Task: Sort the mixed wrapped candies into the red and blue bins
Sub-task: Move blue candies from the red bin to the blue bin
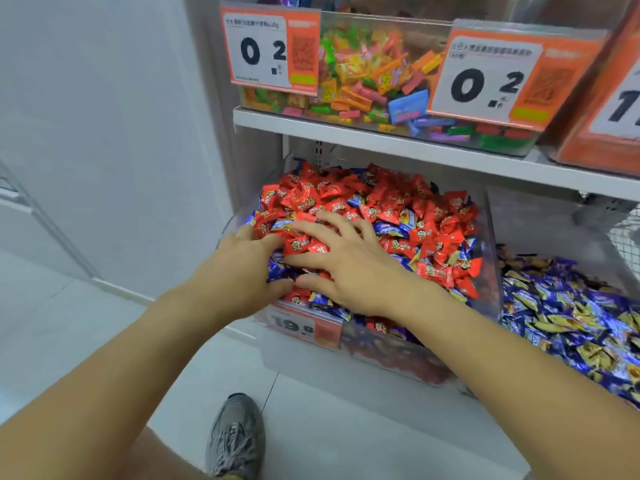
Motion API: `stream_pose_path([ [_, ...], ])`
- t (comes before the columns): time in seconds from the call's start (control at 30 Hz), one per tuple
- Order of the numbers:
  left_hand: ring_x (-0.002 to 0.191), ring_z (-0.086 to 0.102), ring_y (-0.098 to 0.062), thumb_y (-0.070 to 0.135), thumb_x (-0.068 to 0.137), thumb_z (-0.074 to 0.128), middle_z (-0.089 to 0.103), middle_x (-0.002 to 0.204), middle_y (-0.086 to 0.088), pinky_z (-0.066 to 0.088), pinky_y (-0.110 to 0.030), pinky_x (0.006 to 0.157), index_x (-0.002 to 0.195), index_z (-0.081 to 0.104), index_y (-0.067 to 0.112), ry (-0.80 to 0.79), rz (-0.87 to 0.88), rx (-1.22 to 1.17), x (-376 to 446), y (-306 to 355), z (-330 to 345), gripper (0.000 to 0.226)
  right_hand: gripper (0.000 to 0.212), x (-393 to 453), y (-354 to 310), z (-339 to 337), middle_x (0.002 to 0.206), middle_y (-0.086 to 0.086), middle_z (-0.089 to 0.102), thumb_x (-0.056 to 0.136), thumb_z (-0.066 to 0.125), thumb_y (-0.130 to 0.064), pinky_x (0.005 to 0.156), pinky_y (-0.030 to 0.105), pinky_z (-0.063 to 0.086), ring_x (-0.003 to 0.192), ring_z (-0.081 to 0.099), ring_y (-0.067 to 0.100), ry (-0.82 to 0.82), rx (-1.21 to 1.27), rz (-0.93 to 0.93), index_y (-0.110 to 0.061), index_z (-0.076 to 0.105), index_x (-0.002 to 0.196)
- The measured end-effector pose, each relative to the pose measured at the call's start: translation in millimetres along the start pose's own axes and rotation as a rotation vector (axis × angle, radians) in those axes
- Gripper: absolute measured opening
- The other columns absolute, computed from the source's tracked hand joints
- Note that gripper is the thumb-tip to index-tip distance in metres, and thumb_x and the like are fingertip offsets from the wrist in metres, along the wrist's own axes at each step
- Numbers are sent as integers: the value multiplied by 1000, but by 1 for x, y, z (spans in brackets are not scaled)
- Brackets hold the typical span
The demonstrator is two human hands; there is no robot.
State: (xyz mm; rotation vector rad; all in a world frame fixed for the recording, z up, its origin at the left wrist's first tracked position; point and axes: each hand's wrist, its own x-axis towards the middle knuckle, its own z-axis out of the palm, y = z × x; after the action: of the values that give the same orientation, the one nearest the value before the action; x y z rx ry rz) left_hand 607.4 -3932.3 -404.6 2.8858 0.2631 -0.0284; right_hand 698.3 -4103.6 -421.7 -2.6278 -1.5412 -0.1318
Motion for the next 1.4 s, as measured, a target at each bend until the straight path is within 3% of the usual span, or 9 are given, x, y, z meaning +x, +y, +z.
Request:
stream_pose_path([
  [0.13,116,50,-26,50,78,75,48,127,-5,44,-37,98,139,45,32,-25,22,26,6,-3,-4,71,43,2,26,-9,162,-11,23,99,44,-55,114,50,16,145,20,22,14,-73,10,-47,49,141],
  [0.27,90,47,-16,41,77,79,47,103,3,44,-28,80,123,61,27,-40,77,73,10,-5,-13,51,38,-4,46,-24,156,-9,36,98,52,-49,106,47,31,138,31,22,37,-73,84,-39,60,133],
  [0.5,67,51,0,36,78,80,58,87,12,32,-7,57,104,73,29,13,195,-64,19,-9,-14,29,37,-14,27,-44,151,-13,38,95,61,-40,109,47,26,140,23,18,0,-43,226,-40,60,132],
  [0.63,63,56,-3,32,74,83,60,74,13,39,-9,55,98,75,31,25,229,-99,20,-8,-17,25,27,-18,3,-40,116,-6,57,89,69,-40,95,39,39,113,46,16,154,127,90,-33,69,116],
  [0.7,65,58,-4,30,73,84,63,68,10,43,-13,56,93,74,33,19,207,-140,19,-9,-22,22,34,-20,-1,-33,103,-7,56,87,69,-48,90,31,41,101,48,10,36,276,51,-32,69,117],
  [0.9,55,62,-3,28,81,79,68,70,14,48,-13,58,91,73,33,-40,167,-436,15,-21,-29,13,32,-24,4,-16,103,-11,52,97,52,-51,94,38,42,107,46,14,-109,269,79,-35,67,121],
  [1.03,72,70,-29,33,91,66,68,72,-6,57,-50,74,101,68,39,-24,142,-460,16,-29,-26,12,27,-26,10,-10,102,-8,63,104,43,-33,91,38,45,101,55,14,-34,295,94,-27,68,112],
  [1.27,66,72,-13,17,100,52,72,74,1,60,-39,74,98,69,33,-54,84,-501,13,-24,-30,24,21,-27,3,-19,73,-6,66,104,44,-17,59,28,47,63,61,10,264,585,259,-23,64,108],
  [1.4,49,57,-13,3,93,44,59,56,-2,49,-24,56,71,65,21,-94,-12,-482,14,-22,-34,35,30,-19,-13,-20,43,-12,40,103,34,-8,43,23,27,39,34,9,205,819,288,-19,59,91],
])
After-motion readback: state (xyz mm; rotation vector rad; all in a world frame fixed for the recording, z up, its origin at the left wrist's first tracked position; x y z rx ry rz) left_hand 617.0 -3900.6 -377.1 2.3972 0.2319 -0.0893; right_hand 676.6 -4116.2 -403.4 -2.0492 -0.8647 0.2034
